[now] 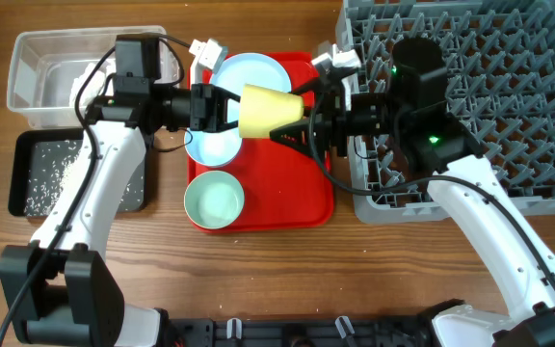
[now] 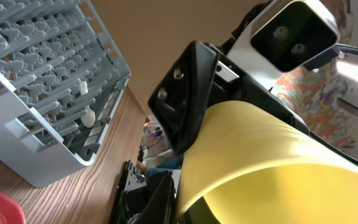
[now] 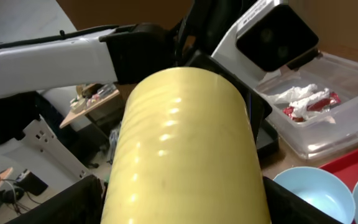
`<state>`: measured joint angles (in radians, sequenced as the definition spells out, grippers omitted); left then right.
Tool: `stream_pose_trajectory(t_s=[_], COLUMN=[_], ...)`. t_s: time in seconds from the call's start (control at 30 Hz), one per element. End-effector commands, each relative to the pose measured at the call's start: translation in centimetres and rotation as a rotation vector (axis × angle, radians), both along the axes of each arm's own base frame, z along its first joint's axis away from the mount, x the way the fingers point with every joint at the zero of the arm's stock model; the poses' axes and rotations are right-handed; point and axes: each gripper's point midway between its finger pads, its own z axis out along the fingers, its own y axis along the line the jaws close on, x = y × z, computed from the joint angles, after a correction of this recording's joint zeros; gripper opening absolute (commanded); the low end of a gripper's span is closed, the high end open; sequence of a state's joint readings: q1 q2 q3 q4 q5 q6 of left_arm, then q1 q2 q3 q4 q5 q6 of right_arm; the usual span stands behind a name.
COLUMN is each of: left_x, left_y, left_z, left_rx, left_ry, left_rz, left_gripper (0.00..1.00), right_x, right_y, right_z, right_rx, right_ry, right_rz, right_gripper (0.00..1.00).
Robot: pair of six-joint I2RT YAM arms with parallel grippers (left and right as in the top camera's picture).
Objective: Sort waste into correct bins and load items into the dishwasher rack
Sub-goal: 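Pass the yellow cup from the left gripper to the right gripper, then lower the yellow cup into the grey dish rack with the right gripper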
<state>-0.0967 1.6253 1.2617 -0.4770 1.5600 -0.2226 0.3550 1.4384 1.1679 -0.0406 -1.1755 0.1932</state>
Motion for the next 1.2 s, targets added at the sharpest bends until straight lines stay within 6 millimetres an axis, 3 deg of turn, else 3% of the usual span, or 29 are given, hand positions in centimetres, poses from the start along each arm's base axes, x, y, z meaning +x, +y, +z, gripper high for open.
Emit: stream_pose_trajectory(t_s=[0.0, 0.07, 0.2, 0.27, 0.3, 0.33, 0.37, 0.4, 0.47, 0.53, 0.7, 0.77, 0.83, 0.93, 1.0, 1.07, 1.17], left_x=[-0.3, -0.4, -0.5, -0.5, -0.5, -0.5, -0.5, -0.5, -0.5, 0.0, 1.9, 3.2, 4.0, 4.6, 4.7, 4.6, 4.6], left_y=[-0.3, -0.5, -0.8, -0.8, -0.8, -0.8, -0.8, -0.8, -0.8, -0.8, -0.6, 0.1, 1.0, 3.3, 4.9, 5.9, 6.6], left_z=[0.6, 0.7, 0.6, 0.6, 0.6, 0.6, 0.6, 0.6, 0.5, 0.0, -2.3, -4.6, -6.7, -10.4, -12.1, -13.1, -13.6], left_rx=[-0.005, -0.005, 0.000, 0.000, 0.000, 0.000, 0.000, 0.001, 0.003, 0.036, 0.166, 0.291, 0.403, 0.622, 0.740, 0.809, 0.856], left_ry=[-0.031, -0.032, -0.032, -0.032, -0.032, -0.032, -0.032, -0.032, -0.032, -0.035, -0.030, 0.001, 0.038, 0.106, 0.137, 0.154, 0.160], left_rz=[-0.011, -0.019, -0.023, -0.023, -0.023, -0.023, -0.023, -0.022, -0.019, 0.011, 0.124, 0.221, 0.295, 0.418, 0.474, 0.504, 0.526], left_gripper=[0.04, 0.04, 0.05, 0.09, 0.15, 0.29, 0.50, 0.62, 0.79, 0.96, 1.00, 1.00, 1.00, 1.00, 1.00, 1.00, 1.00], right_x=[-0.8, -0.8, -0.8, -0.8, -0.8, -0.8, -0.6, -0.3, 0.6, 2.6, 5.8, 5.7, 5.6, 3.6, 1.7, 0.2, -0.3], right_y=[0.5, 0.5, 0.5, 0.5, 0.5, 0.5, 0.2, -0.1, -1.5, -4.9, -14.3, -18.3, -21.0, -25.7, -28.2, -29.3, -29.0], right_z=[1.3, 1.3, 1.3, 1.3, 1.3, 1.3, 1.3, 1.3, 1.4, 1.1, -1.4, -1.8, -3.2, -4.9, -5.4, -6.7, -10.3], right_rx=[0.027, 0.027, 0.027, 0.027, 0.027, 0.027, 0.027, 0.026, 0.031, 0.033, 0.013, -0.009, -0.125, -0.475, -0.678, -0.825, -1.021], right_ry=[-0.031, -0.030, -0.030, -0.027, -0.028, -0.028, -0.028, -0.026, 0.001, 0.076, 0.315, 0.359, 0.394, 0.461, 0.511, 0.557, 0.659], right_rz=[0.040, 0.040, 0.041, 0.040, 0.040, 0.040, 0.032, 0.022, -0.006, -0.088, -0.369, -0.520, -0.700, -1.000, -1.134, -1.195, -1.163], right_gripper=[0.80, 0.73, 0.46, 0.40, 0.37, 0.37, 0.35, 0.34, 0.29, 0.29, 0.30, 0.30, 0.30, 0.30, 0.30, 0.30, 0.30])
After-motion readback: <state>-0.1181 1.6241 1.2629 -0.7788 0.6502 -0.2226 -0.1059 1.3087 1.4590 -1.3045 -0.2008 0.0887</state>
